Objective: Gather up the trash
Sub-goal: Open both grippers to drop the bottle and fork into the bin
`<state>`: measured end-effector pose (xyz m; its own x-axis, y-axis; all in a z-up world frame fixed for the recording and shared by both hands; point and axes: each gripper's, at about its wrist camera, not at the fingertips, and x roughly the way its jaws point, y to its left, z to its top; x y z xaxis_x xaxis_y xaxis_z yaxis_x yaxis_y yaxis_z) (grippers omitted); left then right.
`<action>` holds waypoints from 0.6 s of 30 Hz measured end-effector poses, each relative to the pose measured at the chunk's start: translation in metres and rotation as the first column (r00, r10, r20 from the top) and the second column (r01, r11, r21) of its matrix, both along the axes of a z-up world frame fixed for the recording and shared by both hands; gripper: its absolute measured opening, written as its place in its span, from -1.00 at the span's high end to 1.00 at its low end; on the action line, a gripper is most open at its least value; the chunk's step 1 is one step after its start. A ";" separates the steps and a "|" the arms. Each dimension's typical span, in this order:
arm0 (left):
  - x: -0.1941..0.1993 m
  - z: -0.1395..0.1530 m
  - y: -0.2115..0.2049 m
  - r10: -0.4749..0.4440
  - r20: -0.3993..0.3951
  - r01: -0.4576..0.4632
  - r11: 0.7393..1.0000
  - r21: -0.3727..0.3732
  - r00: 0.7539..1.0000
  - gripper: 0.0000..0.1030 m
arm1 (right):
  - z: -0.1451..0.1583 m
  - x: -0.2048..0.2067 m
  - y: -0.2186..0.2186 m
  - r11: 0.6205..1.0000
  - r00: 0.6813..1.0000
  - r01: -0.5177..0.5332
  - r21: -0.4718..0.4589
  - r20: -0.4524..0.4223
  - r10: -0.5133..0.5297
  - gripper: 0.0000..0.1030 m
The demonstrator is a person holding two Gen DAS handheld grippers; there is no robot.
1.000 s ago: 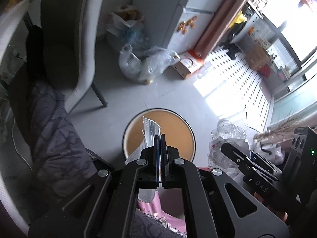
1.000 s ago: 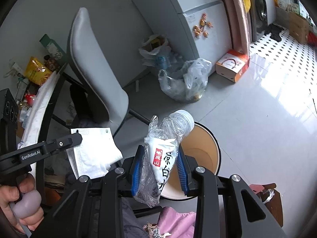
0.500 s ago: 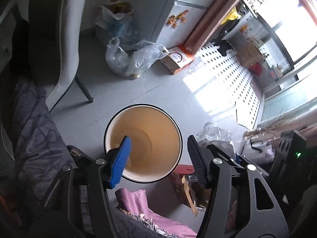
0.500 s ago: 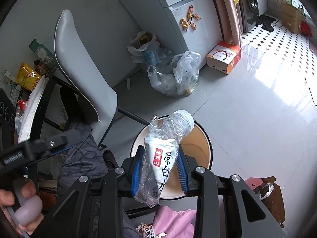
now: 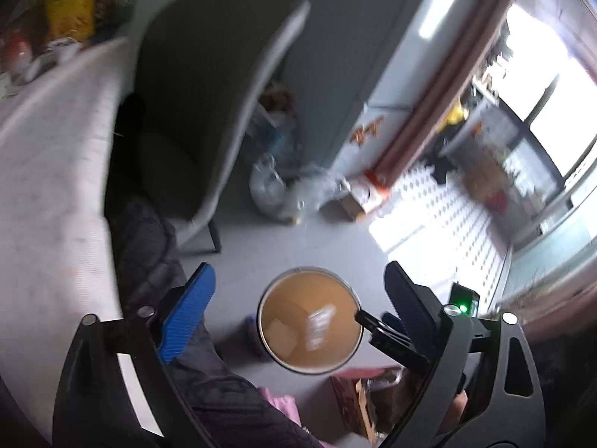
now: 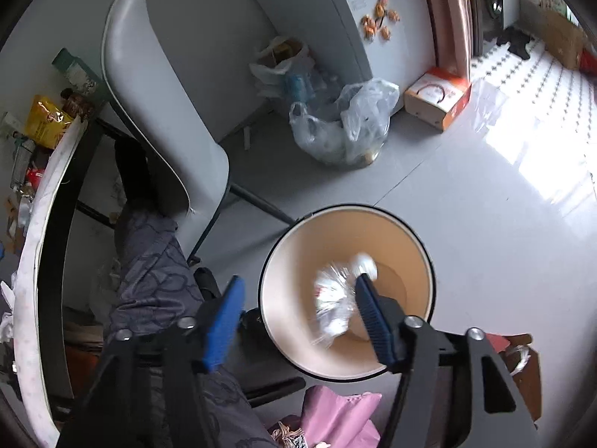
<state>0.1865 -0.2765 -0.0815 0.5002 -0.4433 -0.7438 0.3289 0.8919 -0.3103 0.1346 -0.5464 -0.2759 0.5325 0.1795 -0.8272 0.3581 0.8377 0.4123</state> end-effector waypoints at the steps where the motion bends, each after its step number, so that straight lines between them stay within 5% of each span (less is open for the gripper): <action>1: 0.000 0.002 0.007 0.017 0.003 -0.017 1.000 -0.006 1.000 -0.82 | 0.009 -0.003 0.001 1.000 1.000 0.002 -0.012 0.020 -0.001 -0.40; 18: -0.018 0.051 0.129 0.228 0.105 -0.219 0.972 -0.086 0.968 -0.89 | 0.138 -0.012 0.072 0.990 0.955 -0.079 -0.119 0.275 0.109 -0.85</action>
